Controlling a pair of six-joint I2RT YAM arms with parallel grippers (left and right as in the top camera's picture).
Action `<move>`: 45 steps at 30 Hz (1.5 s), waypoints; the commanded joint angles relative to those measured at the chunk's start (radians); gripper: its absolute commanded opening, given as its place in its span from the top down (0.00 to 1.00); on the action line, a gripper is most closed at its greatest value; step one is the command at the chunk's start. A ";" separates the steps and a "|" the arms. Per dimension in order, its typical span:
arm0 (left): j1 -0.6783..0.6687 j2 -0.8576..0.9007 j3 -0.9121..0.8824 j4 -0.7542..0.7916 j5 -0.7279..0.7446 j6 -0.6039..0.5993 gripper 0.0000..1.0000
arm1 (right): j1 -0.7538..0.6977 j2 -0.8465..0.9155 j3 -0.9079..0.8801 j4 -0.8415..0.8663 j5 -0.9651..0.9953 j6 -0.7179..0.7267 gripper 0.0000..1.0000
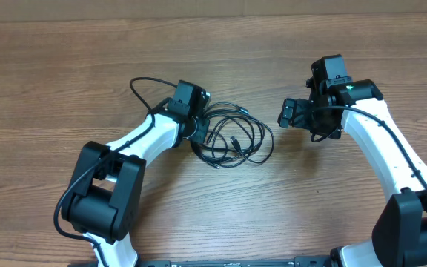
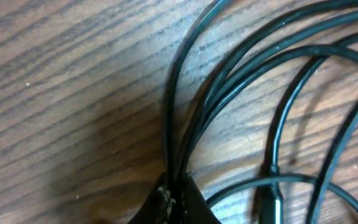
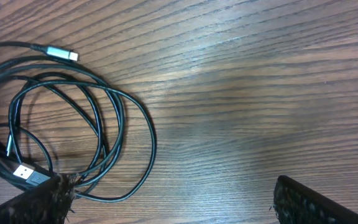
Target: Untangle cables
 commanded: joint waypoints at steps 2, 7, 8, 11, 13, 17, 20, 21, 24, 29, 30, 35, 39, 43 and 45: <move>-0.005 -0.112 0.130 -0.100 0.039 -0.016 0.96 | -0.002 -0.023 0.027 0.002 -0.011 0.000 0.00; -0.003 -0.216 0.282 -0.248 0.337 -0.015 0.96 | -0.002 -0.022 0.026 0.019 -0.194 -0.119 0.00; 0.000 -0.230 0.301 -0.257 0.363 -0.015 0.96 | -0.001 -0.022 0.026 0.024 -0.220 -0.134 0.00; 0.018 -0.282 0.340 -0.255 0.436 -0.038 0.96 | -0.001 -0.022 0.026 0.037 -0.231 -0.136 0.00; 0.038 -0.298 0.346 -0.242 0.526 -0.053 0.96 | 0.000 -0.022 0.026 0.043 -0.245 -0.137 0.00; 0.079 -0.303 0.346 -0.183 0.733 -0.060 0.96 | 0.012 -0.022 0.026 0.074 -0.306 -0.141 0.00; 0.104 -0.303 0.346 -0.160 0.822 -0.081 0.96 | 0.033 -0.022 0.026 0.122 -0.308 -0.139 0.00; 0.109 -0.303 0.346 -0.158 0.838 -0.085 0.96 | 0.039 -0.022 0.026 0.142 -0.308 -0.138 0.00; 0.124 -0.303 0.346 -0.158 0.851 -0.087 0.96 | 0.060 -0.022 0.026 0.211 -0.308 -0.124 0.03; 0.126 -0.303 0.346 -0.161 0.869 -0.087 0.96 | 0.078 -0.022 0.026 0.306 -0.308 -0.056 0.50; 0.126 -0.303 0.346 -0.162 0.869 -0.087 0.96 | 0.079 -0.022 0.026 0.315 -0.309 -0.039 0.55; 0.127 -0.303 0.346 -0.168 0.859 -0.086 0.96 | 0.079 -0.022 0.026 0.333 -0.309 -0.021 0.59; 0.127 -0.303 0.346 -0.197 0.806 -0.085 0.96 | 0.079 -0.022 0.026 0.374 -0.346 -0.022 0.51; 0.127 -0.303 0.346 -0.209 0.784 -0.082 0.96 | 0.079 -0.022 0.026 0.452 -0.369 -0.022 0.37; 0.127 -0.303 0.346 -0.212 0.784 -0.082 0.96 | 0.079 -0.022 0.026 0.488 -0.380 -0.022 0.39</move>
